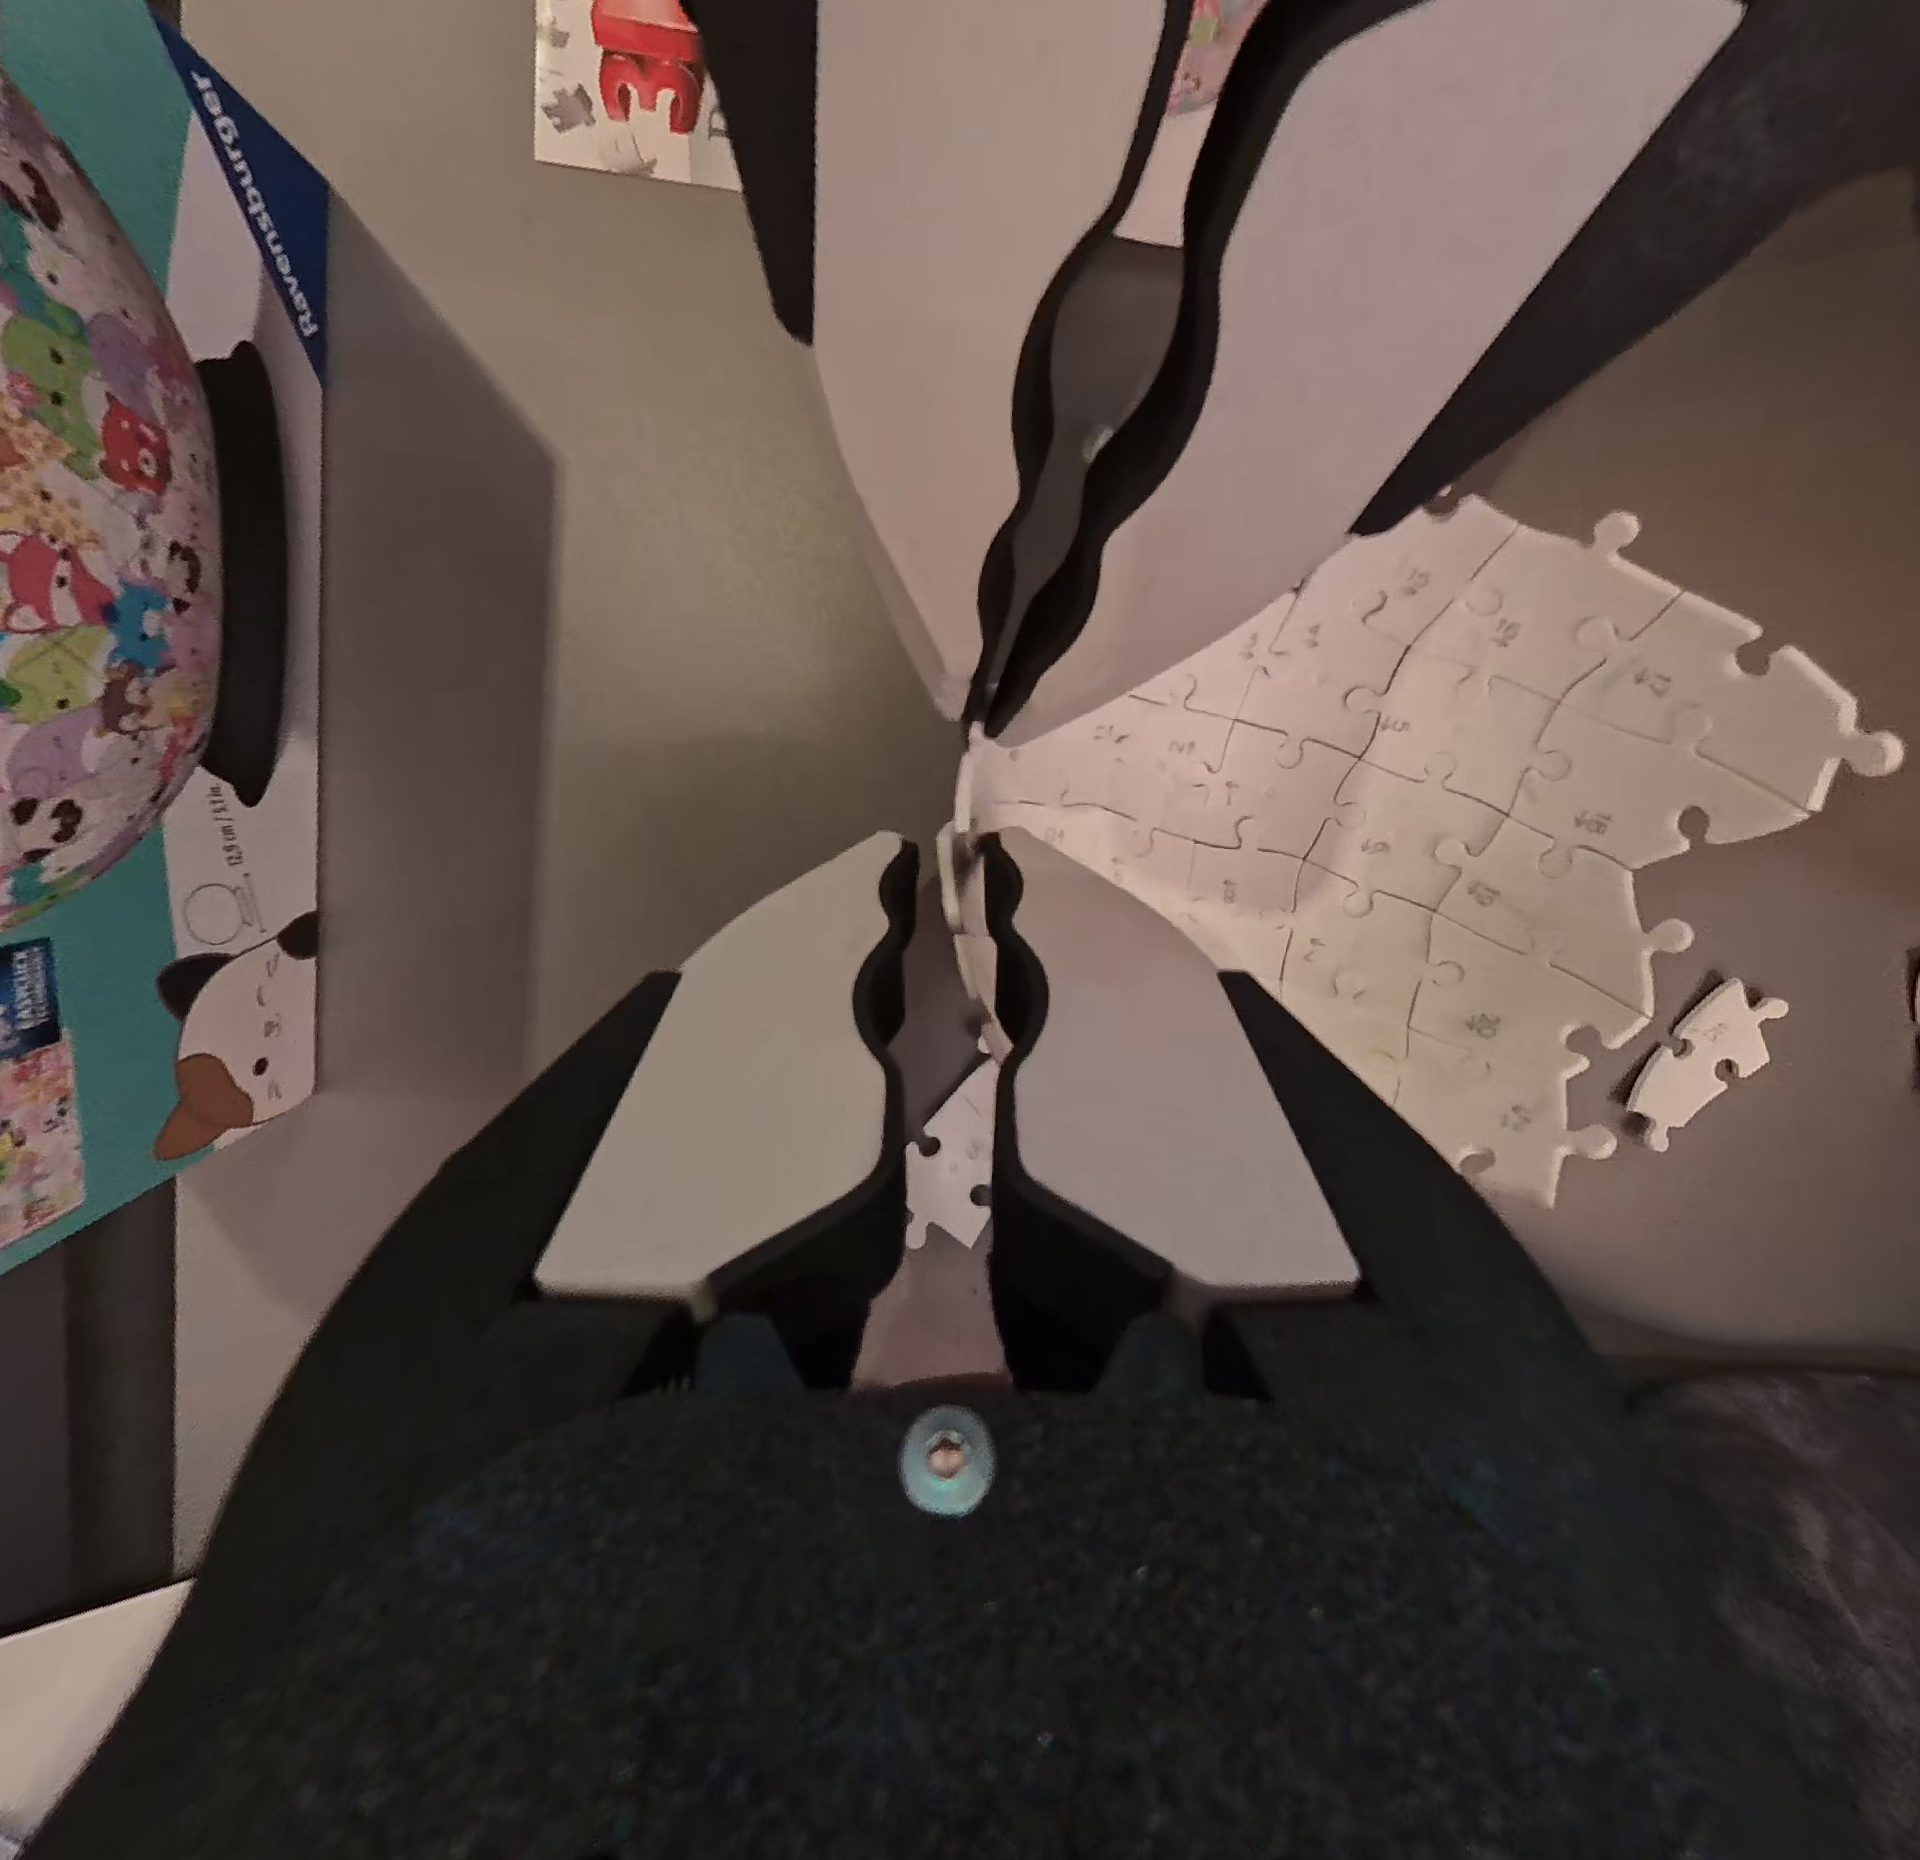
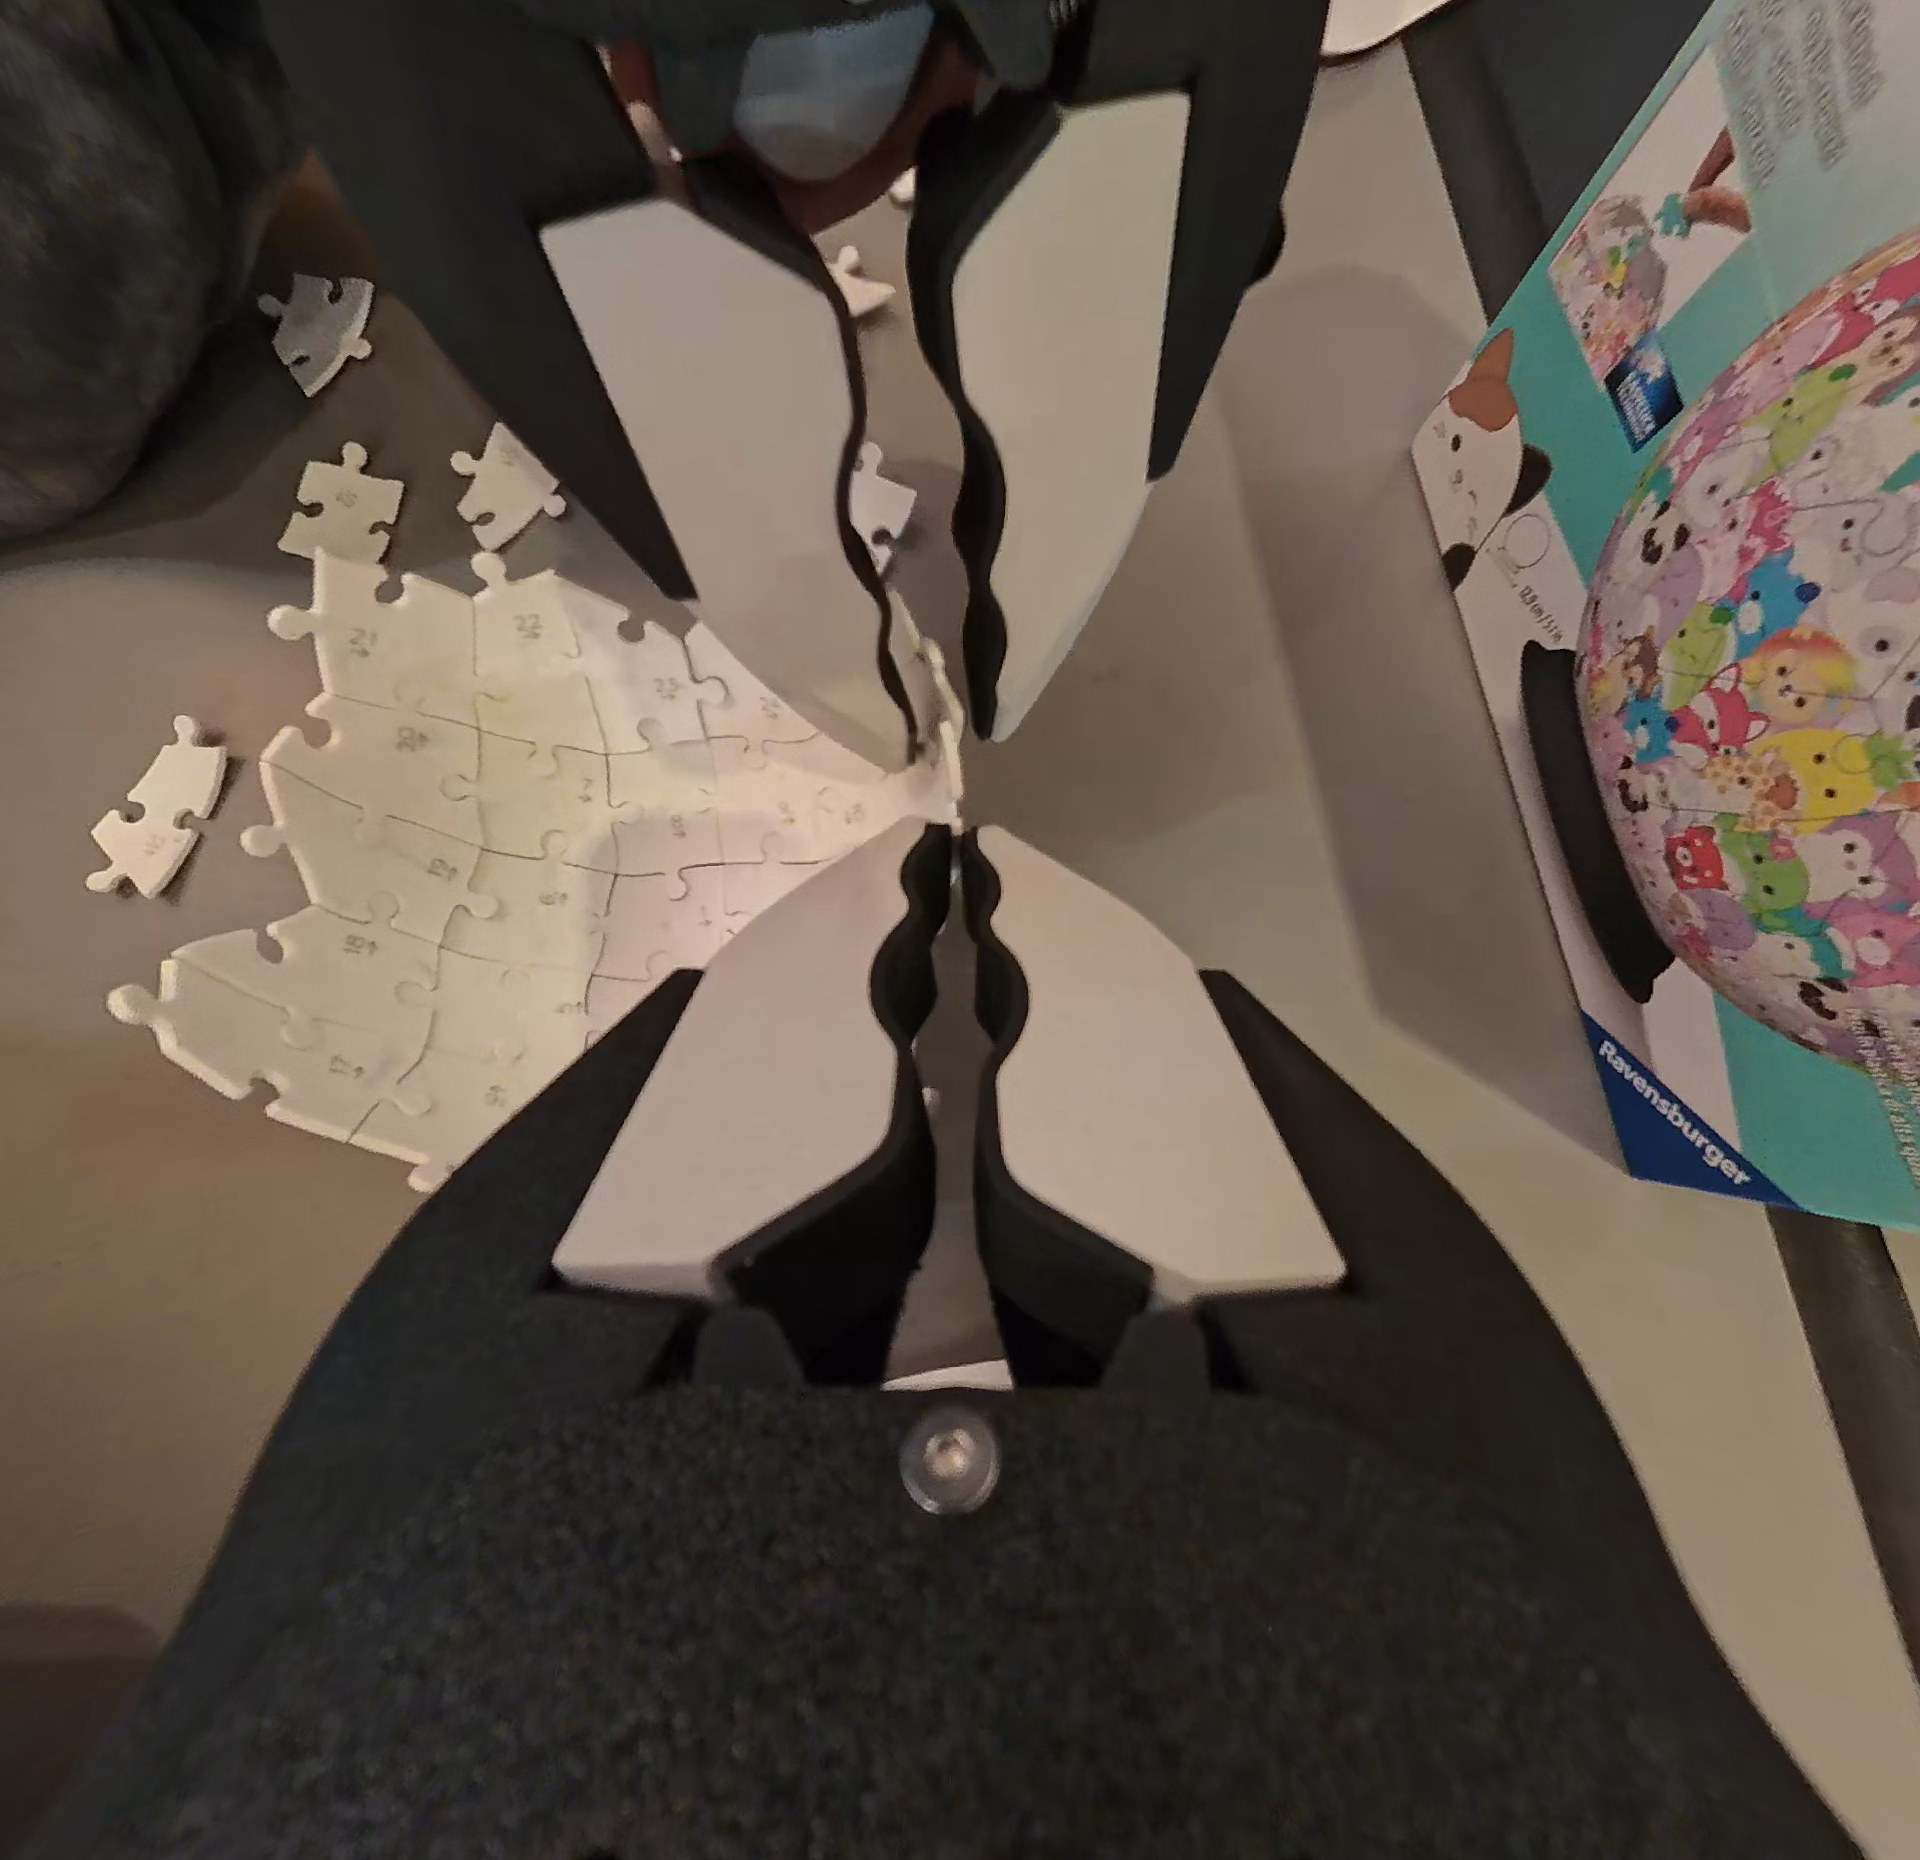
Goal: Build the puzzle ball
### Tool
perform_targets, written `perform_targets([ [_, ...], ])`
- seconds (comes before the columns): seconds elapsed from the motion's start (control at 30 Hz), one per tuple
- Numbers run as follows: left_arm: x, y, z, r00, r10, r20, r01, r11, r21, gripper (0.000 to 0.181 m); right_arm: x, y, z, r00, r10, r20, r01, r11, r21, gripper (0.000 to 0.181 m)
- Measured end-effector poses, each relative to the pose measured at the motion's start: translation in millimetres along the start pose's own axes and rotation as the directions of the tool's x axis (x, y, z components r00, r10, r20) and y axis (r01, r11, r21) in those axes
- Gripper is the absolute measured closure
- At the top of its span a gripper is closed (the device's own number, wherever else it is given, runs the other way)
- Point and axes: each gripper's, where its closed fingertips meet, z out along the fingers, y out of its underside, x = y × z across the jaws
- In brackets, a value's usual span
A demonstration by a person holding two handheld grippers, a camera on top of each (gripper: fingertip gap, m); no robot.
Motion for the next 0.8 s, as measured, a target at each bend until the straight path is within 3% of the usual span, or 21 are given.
perform_targets([
  [0.53, 0.6, 0.3, 1.2, 1.0, 0.003, -0.011, -0.004, 1.0, -0.005, 0.177, 2.2, 1.5, 1.8, 1.0, -0.012, -0.019, 0.012, 1.0, -0.009, 0.179],
  [0.8, -3.7, -1.9, 0.2, 1.0, -0.012, 0.013, 0.012, 1.0, 0.014, 0.169, 5.7, -0.4, 1.9, 0.996, -0.067, -0.062, 0.067, 0.998, -0.006, 0.179],
])
